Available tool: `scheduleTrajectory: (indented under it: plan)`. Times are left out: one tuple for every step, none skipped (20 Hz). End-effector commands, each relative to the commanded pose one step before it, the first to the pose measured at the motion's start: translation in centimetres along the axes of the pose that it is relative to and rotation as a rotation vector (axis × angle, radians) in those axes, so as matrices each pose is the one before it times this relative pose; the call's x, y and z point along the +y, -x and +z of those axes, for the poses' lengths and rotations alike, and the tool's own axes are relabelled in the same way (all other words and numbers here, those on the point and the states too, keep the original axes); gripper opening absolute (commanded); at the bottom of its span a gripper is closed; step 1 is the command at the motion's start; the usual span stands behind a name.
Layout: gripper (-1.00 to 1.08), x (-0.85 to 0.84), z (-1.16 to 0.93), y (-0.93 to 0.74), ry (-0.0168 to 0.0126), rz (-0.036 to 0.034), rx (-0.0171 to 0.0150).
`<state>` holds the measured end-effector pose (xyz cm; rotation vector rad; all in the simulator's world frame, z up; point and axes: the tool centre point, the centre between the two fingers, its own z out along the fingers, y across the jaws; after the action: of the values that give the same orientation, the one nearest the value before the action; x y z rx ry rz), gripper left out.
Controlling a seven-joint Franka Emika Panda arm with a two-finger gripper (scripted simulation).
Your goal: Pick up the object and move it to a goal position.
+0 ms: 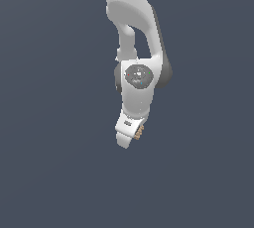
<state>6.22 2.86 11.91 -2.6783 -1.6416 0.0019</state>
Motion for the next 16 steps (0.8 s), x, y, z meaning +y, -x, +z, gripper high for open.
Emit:
scheduleTrajectory:
  plan:
    - [-1.00,0.643,-2.616,1.459,0.00077,-0.00006,0.00051]
    - [-1.00,0.267,-1.055,0.591,0.00000,0.00000,0.00000]
    - [-1.00,0.267,-1.054,0.588,0.00000,0.00000,0.00000]
    - [-1.00,0.267,-1.051,0.585,0.00000,0.00000,0.00000]
    - [-1.00,0.262,-1.051,0.570,-0.00024,-0.00034,0.00055]
    - [-1.00,0.268,-1.047,0.578,0.00000,0.00000,0.00000]
    - [-1.00,0.269,-1.043,0.575,0.00000,0.00000,0.00000]
    - [-1.00,0.265,-1.043,0.565,-0.00021,-0.00030,0.00058]
    - [-1.00,0.270,-1.035,0.567,0.00000,0.00000,0.00000]
    - [-1.00,0.270,-1.030,0.563,0.00000,0.00000,0.00000]
    - [-1.00,0.268,-1.029,0.558,-0.00018,-0.00025,0.00062]
    - [-1.00,0.271,-1.017,0.554,0.00000,0.00000,0.00000]
    - [-1.00,0.272,-1.010,0.549,0.00000,0.00000,0.00000]
    - [-1.00,0.273,-1.001,0.544,0.00000,0.00000,0.00000]
    - [-1.00,0.273,-0.992,0.538,0.00000,0.00000,0.00000]
    - [-1.00,0.274,-0.982,0.532,0.00000,0.00000,0.00000]
